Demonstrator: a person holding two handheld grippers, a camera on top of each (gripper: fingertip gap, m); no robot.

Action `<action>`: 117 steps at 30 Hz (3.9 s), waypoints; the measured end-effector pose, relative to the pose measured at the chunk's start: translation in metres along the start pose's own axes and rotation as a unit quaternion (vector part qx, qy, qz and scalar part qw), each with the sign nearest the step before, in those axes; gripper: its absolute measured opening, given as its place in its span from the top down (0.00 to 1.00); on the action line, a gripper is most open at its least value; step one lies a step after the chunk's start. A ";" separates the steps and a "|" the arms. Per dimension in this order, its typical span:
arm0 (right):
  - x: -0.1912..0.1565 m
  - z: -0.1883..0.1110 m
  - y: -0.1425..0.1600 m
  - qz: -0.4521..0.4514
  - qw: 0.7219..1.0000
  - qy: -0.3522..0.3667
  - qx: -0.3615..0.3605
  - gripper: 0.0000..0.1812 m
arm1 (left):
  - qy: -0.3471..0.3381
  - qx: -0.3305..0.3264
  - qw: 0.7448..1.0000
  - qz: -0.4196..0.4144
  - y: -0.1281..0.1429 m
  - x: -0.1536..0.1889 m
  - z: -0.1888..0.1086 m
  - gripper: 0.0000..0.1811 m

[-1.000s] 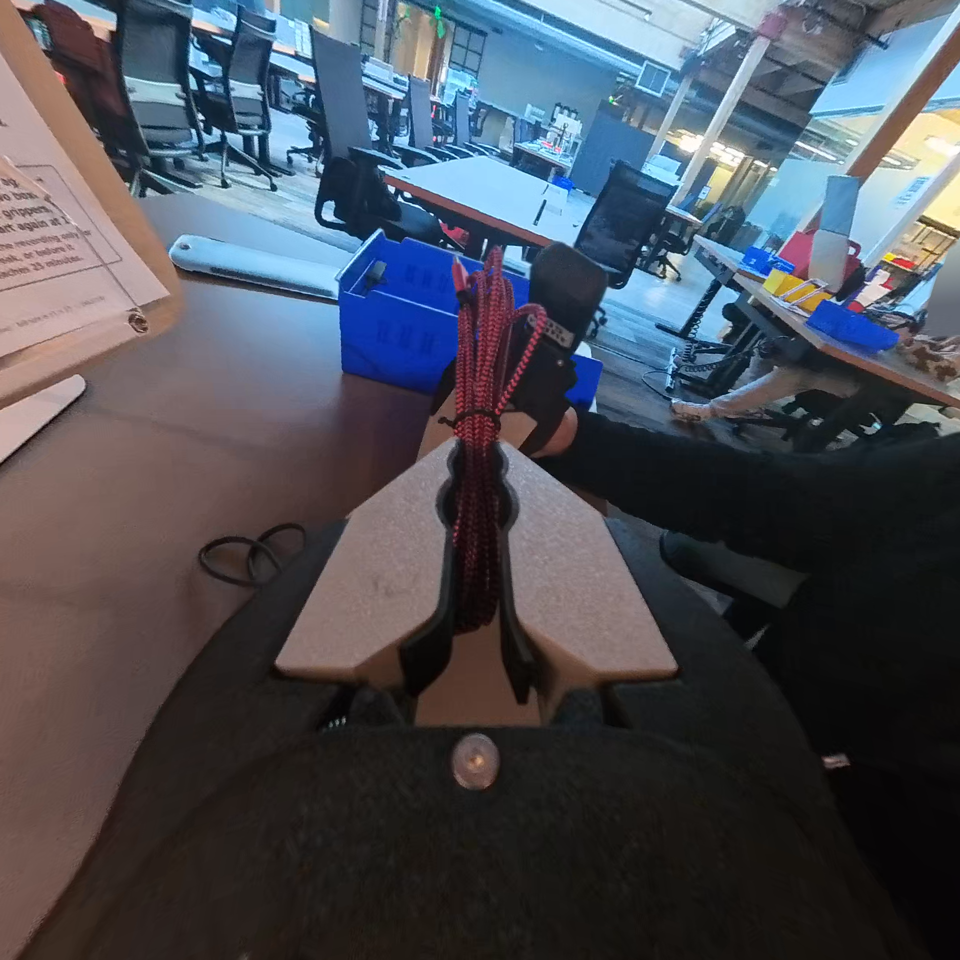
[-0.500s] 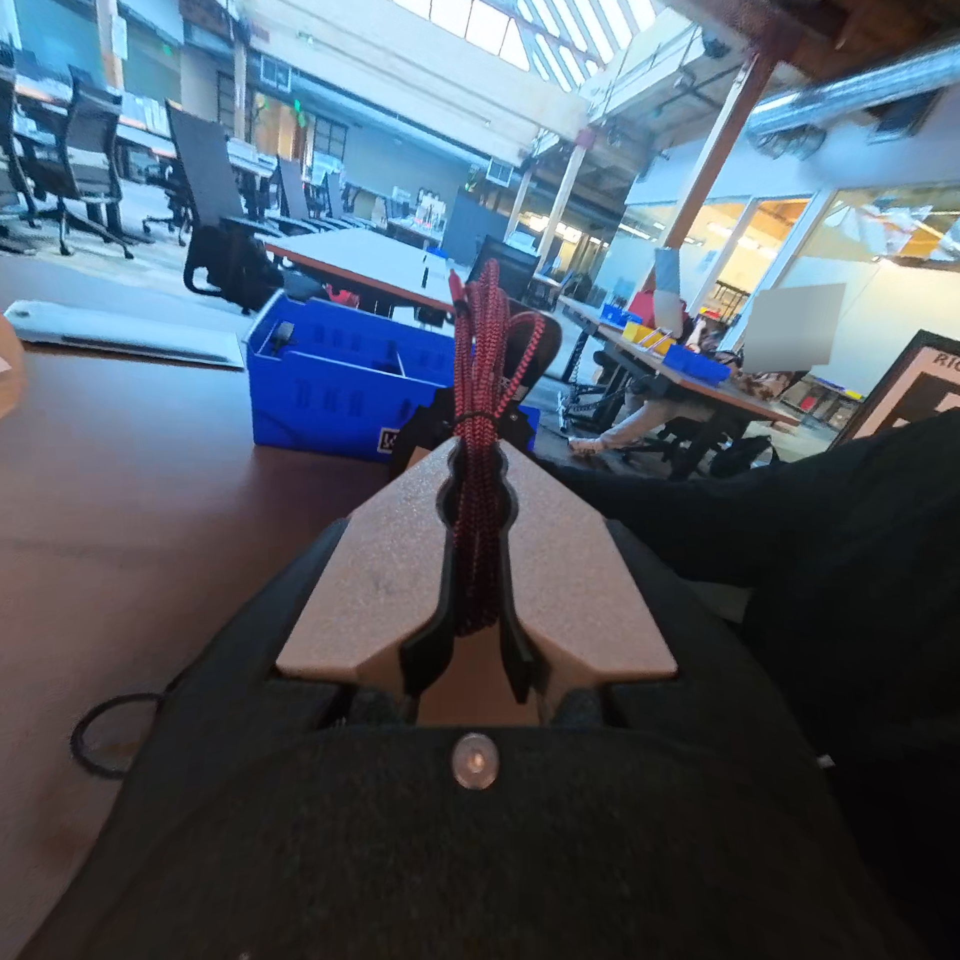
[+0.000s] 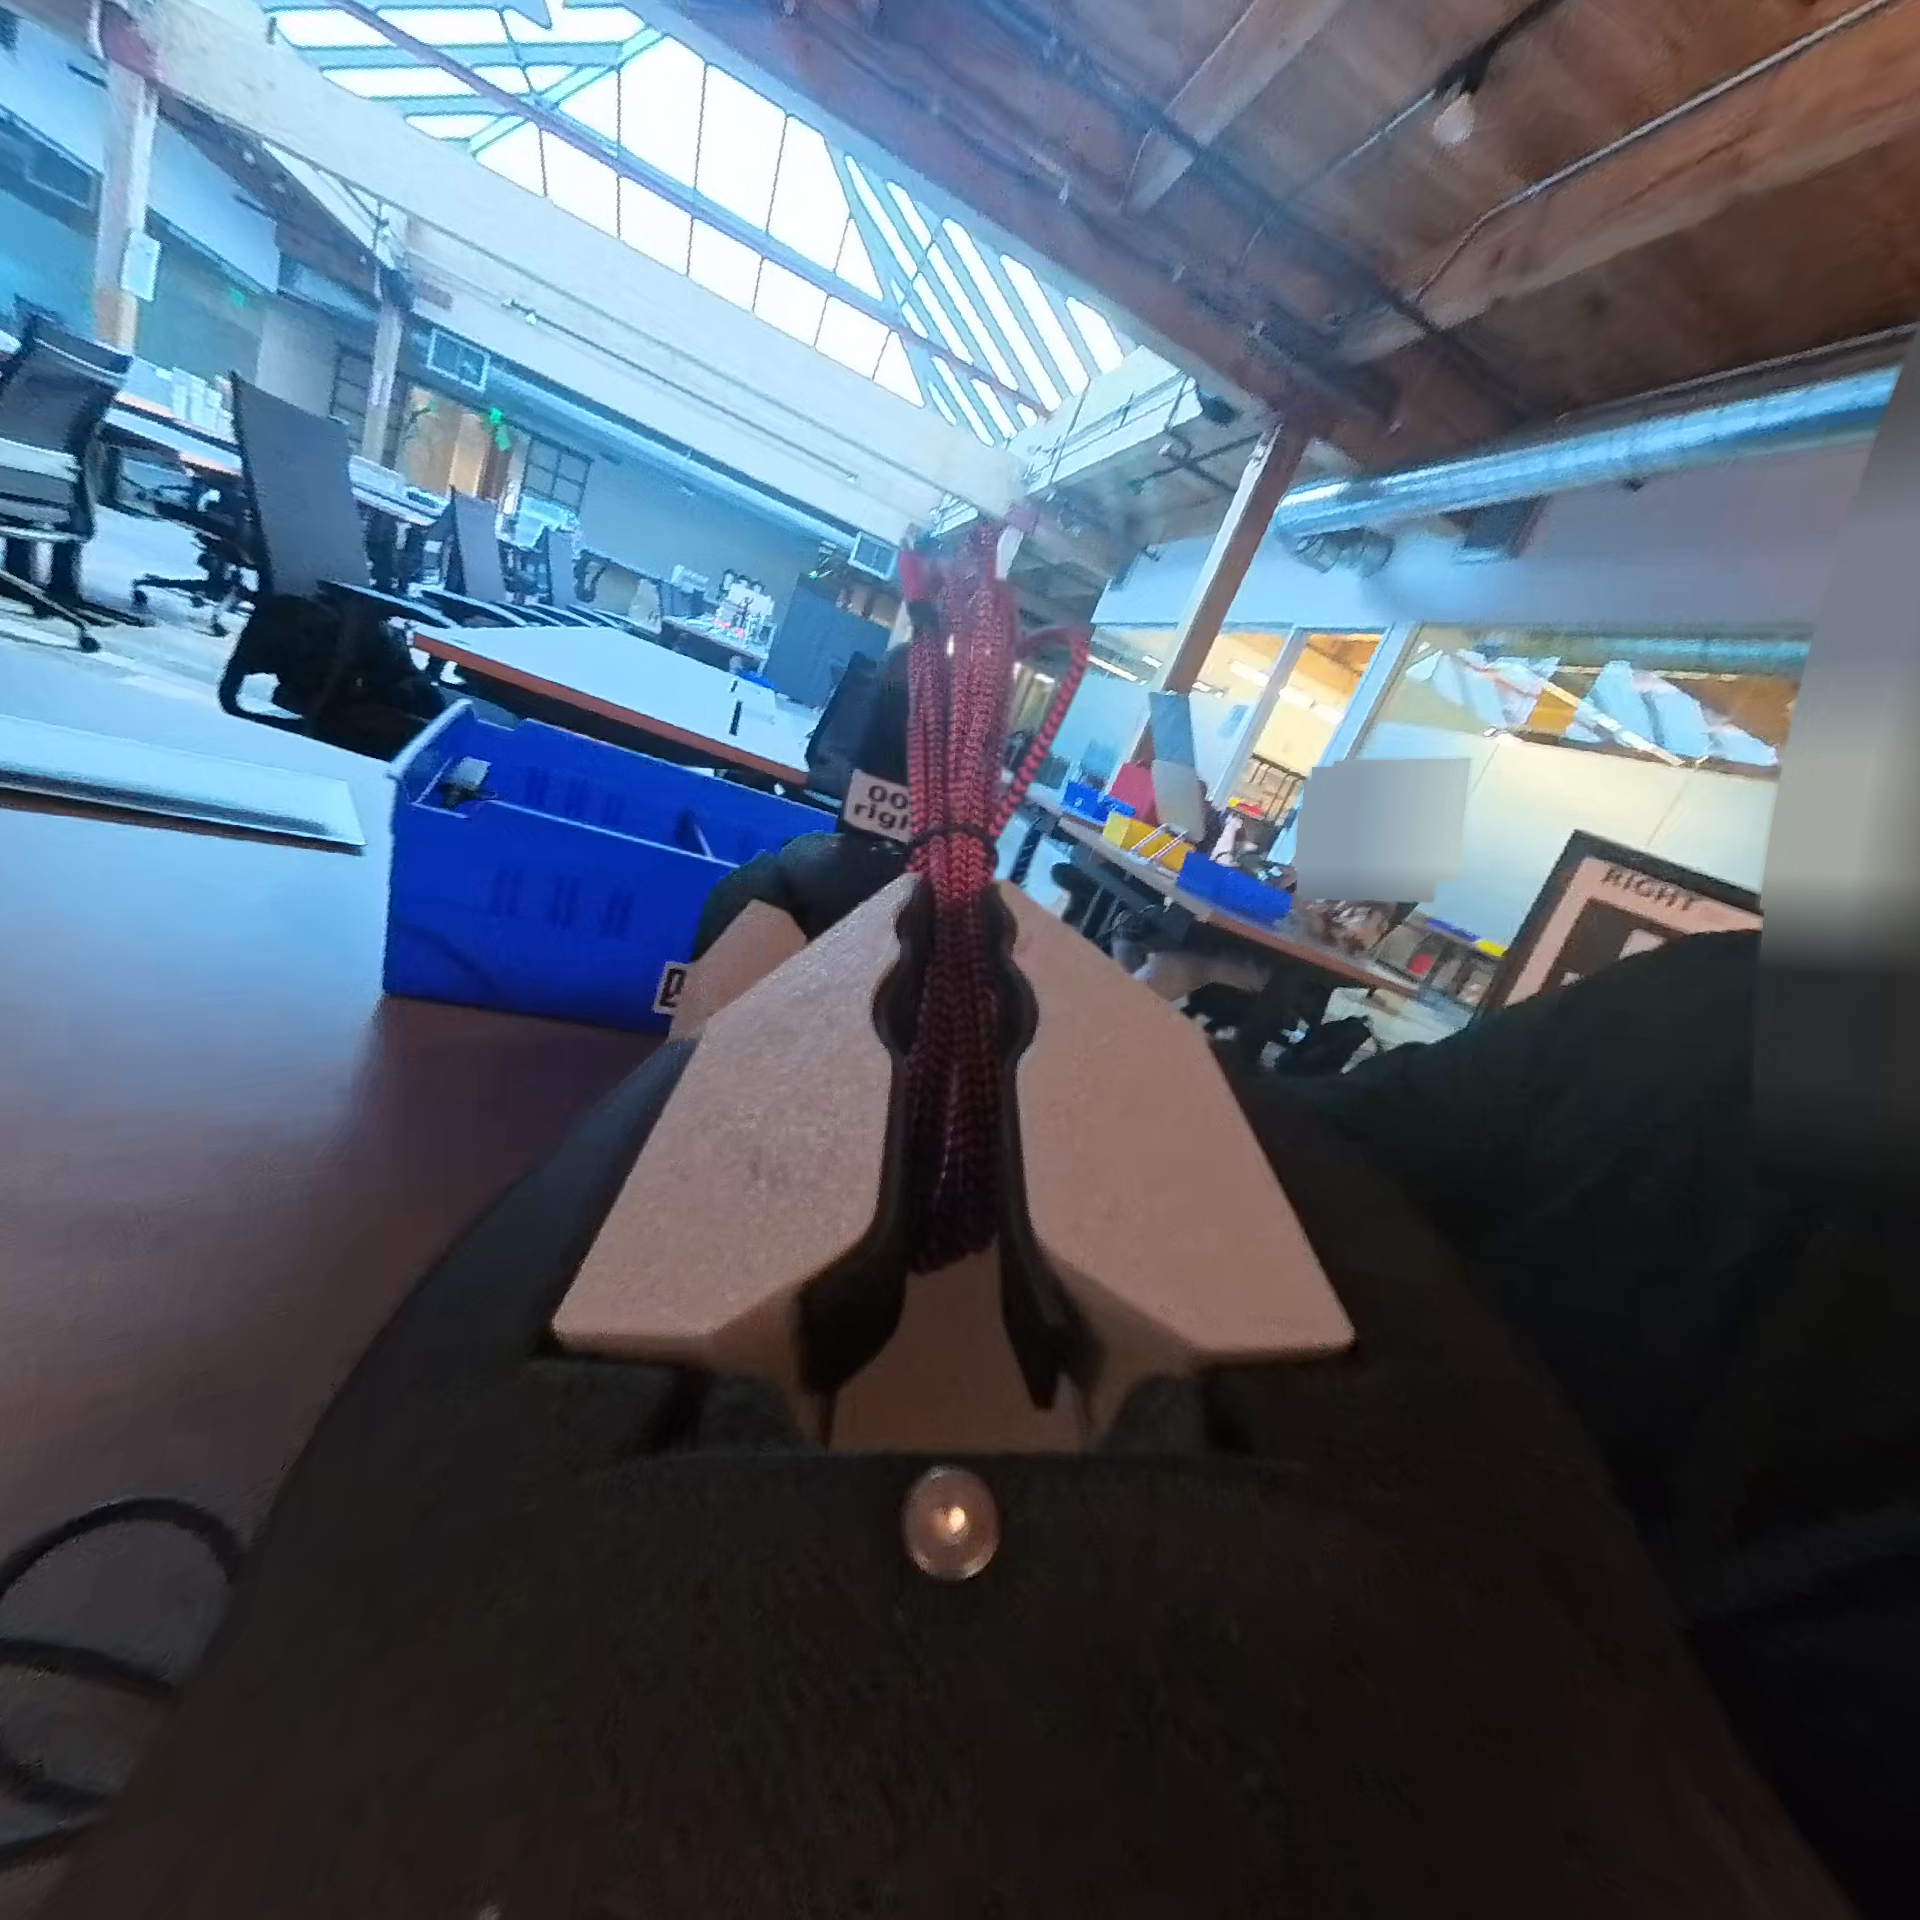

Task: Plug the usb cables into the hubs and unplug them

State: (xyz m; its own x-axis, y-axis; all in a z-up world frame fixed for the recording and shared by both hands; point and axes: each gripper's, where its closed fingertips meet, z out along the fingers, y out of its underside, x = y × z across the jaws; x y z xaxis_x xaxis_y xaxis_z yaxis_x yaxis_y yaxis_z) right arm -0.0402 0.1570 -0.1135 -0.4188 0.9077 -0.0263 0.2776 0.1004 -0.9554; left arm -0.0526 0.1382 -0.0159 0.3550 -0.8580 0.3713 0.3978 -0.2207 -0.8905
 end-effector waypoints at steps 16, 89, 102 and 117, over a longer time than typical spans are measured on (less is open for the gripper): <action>0.012 0.013 0.062 -0.074 0.980 0.056 -0.175 0.65 | -0.008 -0.001 1.000 0.008 -0.002 0.001 -0.003 0.96; 0.046 -0.017 0.008 -0.046 0.980 0.185 -0.047 0.96 | 0.001 -0.003 1.000 -0.007 0.002 0.004 -0.004 0.96; 0.077 -0.048 0.000 -0.050 0.949 0.308 -0.034 0.96 | -0.023 -0.001 1.000 -0.004 0.002 -0.006 -0.008 0.96; 0.056 -0.056 -0.002 -0.022 0.968 0.251 -0.014 0.96 | -0.023 -0.006 1.000 -0.007 0.004 -0.006 -0.006 0.96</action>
State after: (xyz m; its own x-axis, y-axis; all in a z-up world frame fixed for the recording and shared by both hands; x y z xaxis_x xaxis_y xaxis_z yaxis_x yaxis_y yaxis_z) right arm -0.0155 0.2303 -0.0969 0.0391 0.9851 0.1674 0.2946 0.1487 -0.9440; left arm -0.0585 0.1396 -0.0238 0.3872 -0.8328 0.3957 0.3935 -0.2389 -0.8877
